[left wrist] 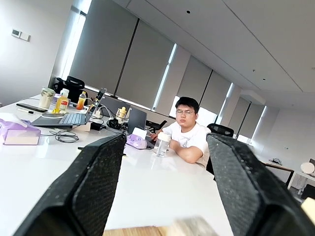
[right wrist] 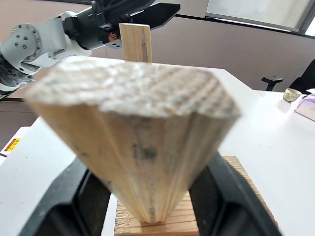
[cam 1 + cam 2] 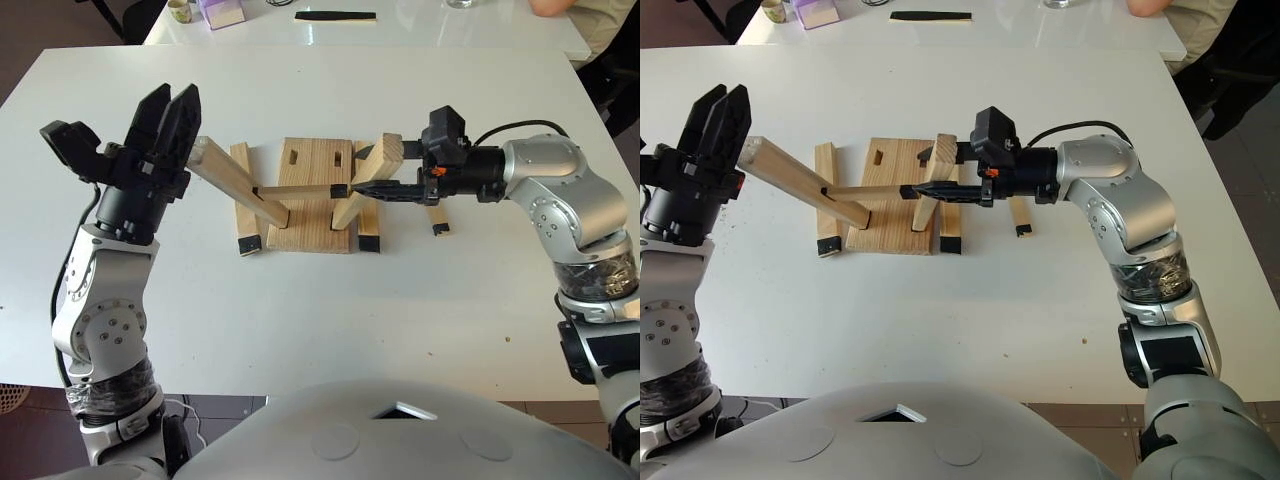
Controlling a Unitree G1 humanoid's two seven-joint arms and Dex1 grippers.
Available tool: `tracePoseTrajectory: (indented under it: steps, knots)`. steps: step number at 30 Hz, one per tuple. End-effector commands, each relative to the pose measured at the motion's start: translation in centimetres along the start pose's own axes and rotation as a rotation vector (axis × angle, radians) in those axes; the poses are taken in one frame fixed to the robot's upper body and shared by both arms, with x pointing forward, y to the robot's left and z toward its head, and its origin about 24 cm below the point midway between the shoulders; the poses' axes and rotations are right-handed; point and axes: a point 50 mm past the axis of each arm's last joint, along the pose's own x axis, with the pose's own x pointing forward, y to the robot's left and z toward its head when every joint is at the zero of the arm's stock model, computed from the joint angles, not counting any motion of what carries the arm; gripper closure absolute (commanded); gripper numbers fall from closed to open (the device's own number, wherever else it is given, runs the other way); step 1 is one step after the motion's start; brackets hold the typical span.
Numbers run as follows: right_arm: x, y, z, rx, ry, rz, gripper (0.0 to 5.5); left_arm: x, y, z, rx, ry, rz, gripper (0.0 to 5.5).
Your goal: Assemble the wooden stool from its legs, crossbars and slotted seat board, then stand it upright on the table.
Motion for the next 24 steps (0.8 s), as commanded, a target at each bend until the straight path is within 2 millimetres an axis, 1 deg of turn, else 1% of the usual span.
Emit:
tracePoseTrajectory:
  steps: [1, 7, 14, 17, 21, 22, 24]
  knots:
    - [-0.1, -0.5, -1.1, 0.041, 0.091, -0.033, 3.46, 0.0, -0.6, -0.9, 0.031, 0.054, -0.025, 2.48]
    - [0.4, -0.8, -0.2, 0.06, 0.119, 0.007, 3.46, 0.4, -1.2, -3.2, 0.004, 0.123, -0.07, 2.48]
    - [1.7, -1.4, 0.5, 0.025, 0.183, 0.052, 3.46, 0.6, -2.7, -5.8, -0.018, 0.202, -0.122, 2.48]
    - [2.1, -1.2, 0.9, 0.01, 0.202, 0.064, 3.46, 0.5, -3.5, -7.2, 0.003, 0.269, -0.154, 2.48]
    - [2.6, -1.0, 1.4, 0.002, 0.203, 0.078, 3.46, 0.3, -3.9, -8.7, 0.046, 0.337, -0.157, 2.48]
    - [2.7, -1.0, 1.5, 0.003, 0.201, 0.077, 3.46, 0.3, -4.0, -9.0, 0.064, 0.35, -0.158, 2.48]
    - [2.7, -1.2, 1.5, 0.004, 0.204, 0.064, 3.46, 0.3, -3.9, -8.9, 0.089, 0.349, -0.149, 2.48]
